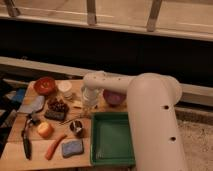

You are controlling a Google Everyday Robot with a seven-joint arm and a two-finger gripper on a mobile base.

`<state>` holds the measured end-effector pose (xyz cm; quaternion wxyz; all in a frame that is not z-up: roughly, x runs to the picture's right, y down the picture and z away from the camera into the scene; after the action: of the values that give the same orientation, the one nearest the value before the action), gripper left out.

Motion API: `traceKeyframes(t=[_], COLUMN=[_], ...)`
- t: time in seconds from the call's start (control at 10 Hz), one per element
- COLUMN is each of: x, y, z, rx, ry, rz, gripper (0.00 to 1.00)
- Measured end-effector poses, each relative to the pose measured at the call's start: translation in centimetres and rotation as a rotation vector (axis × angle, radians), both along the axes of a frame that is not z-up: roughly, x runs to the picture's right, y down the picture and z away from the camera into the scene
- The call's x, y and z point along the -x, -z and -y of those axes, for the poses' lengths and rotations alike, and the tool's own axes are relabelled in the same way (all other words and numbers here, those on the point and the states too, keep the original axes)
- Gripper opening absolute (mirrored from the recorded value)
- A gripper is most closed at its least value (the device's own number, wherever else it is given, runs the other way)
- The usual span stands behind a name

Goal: Place fork in purple bowl

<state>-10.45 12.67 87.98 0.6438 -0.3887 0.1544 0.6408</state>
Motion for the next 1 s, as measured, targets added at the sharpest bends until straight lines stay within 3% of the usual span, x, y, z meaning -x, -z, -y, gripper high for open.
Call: traceKeyframes(t=[0.3,0.6,1.0], x=[-0.7,-2.3,-7.6], y=[2.0,1.7,2.2], z=[3.6,6.6,15.7], rx=[-0.066,-0.093,-0.167], ry=[-0.01,-0.071,-0.241], rz=[-0.008,-0.002,0.007], gripper=[0.0,0.0,0.0])
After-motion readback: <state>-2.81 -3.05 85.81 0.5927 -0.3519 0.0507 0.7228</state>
